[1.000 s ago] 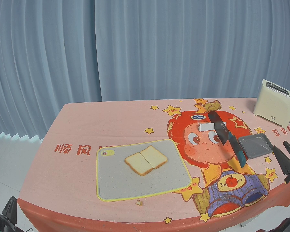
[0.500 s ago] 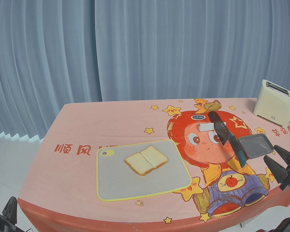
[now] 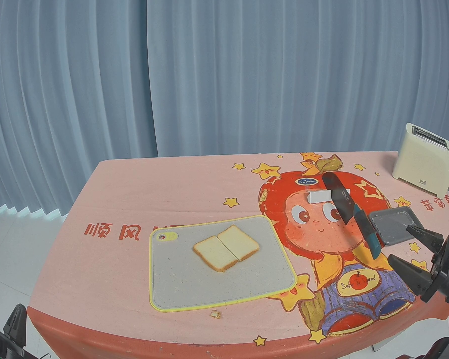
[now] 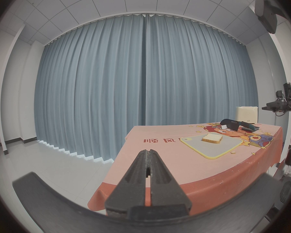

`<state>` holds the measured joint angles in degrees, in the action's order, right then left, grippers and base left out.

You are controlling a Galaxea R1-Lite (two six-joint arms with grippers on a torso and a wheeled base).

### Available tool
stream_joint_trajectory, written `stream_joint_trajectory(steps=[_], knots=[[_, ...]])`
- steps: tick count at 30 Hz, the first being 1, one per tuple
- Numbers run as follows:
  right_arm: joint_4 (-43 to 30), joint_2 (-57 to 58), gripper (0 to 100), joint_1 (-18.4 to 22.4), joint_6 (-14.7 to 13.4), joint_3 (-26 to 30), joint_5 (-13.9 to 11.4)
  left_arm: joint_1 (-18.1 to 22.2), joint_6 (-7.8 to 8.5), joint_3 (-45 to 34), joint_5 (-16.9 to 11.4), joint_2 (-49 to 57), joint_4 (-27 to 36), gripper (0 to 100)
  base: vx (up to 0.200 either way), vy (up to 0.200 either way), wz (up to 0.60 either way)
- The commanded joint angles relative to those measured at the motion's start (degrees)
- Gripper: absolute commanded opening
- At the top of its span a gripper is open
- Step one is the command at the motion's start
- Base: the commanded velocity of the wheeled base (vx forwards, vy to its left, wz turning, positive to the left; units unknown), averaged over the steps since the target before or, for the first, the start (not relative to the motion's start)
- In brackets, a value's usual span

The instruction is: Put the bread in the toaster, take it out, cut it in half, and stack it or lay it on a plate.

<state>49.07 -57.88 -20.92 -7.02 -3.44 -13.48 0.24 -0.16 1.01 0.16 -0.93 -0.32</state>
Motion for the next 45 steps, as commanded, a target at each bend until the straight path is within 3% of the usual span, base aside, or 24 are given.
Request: stream_joint_trajectory(steps=[1,16,27,32,45], knots=[[0.1,-4.9,100,-1.8,0.2,-2.1,0.0,0.0,-0.11,-1.0,0.0,0.9,0.0,0,0.0,0.0,0.0],[0.0,-19.9,100,-6.9,-0.2,-12.8,2.1,0.0,-0.02,-1.0,0.0,0.9,0.0,0,0.0,0.0,0.0],[-0.1,-30.9,100,-11.2,-0.4,-20.8,11.7,0.0,-0.11,-1.0,0.0,0.9,0.0,0,0.0,0.0,0.0],[-0.3,-33.8,100,-11.3,-0.4,-24.7,13.4,0.0,-0.02,-1.0,0.0,0.9,0.0,0,0.0,0.0,0.0],[-17.5,-36.4,100,-14.0,-0.6,-37.2,16.9,0.0,-0.02,-1.0,0.0,0.9,0.0,0,0.0,0.0,0.0]])
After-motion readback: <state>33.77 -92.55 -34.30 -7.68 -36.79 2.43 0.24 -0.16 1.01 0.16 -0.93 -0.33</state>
